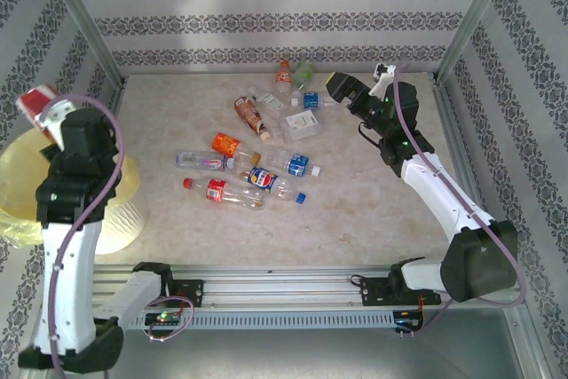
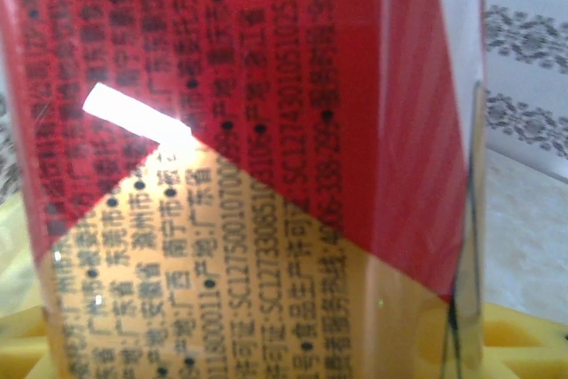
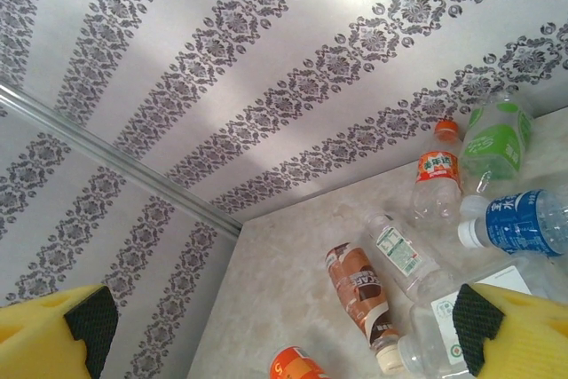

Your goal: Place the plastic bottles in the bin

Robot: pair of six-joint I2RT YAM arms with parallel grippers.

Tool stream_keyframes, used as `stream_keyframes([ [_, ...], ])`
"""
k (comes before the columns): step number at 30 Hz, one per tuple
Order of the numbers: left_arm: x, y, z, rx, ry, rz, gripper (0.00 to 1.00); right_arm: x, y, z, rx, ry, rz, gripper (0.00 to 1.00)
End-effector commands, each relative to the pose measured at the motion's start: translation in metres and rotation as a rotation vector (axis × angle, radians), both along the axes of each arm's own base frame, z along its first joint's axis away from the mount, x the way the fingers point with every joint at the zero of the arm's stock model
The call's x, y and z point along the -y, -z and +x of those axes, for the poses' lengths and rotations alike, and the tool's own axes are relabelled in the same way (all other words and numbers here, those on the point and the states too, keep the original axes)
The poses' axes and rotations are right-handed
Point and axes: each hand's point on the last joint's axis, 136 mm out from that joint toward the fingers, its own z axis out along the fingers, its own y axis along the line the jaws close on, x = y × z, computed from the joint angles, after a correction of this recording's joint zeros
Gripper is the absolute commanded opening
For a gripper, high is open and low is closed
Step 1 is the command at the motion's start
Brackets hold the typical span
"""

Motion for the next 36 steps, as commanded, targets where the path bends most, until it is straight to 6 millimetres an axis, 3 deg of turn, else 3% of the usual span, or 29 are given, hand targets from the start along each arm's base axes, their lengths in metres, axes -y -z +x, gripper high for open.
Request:
stream_keyframes([
  [1,0.0,0.038,0.009,-0.07,0.038,-0.129,0.57,-0.005,-0.017,0.002,0.038,-0.042,0.003,0.98],
  [8,-0.02,0.074,0.021,-0.002,0.007,-0.363,0.56,-0.007,-0.018,-0.002,0.038,-0.057,-0.009,0.98],
  [12,-0.017,0.088,0.041,0.006,0.039,-0.444,0.55,-0.004,-0.016,-0.005,0.036,-0.043,-0.017,0.98],
  [27,-0.016,0.101,0.077,0.086,0.09,-0.528,0.56,-0.002,-0.013,-0.004,0.025,-0.024,-0.041,0.98],
  [36,-0.017,0.098,0.072,0.078,0.063,-0.533,0.75,0.0,0.003,-0.003,-0.006,-0.005,-0.074,0.98],
])
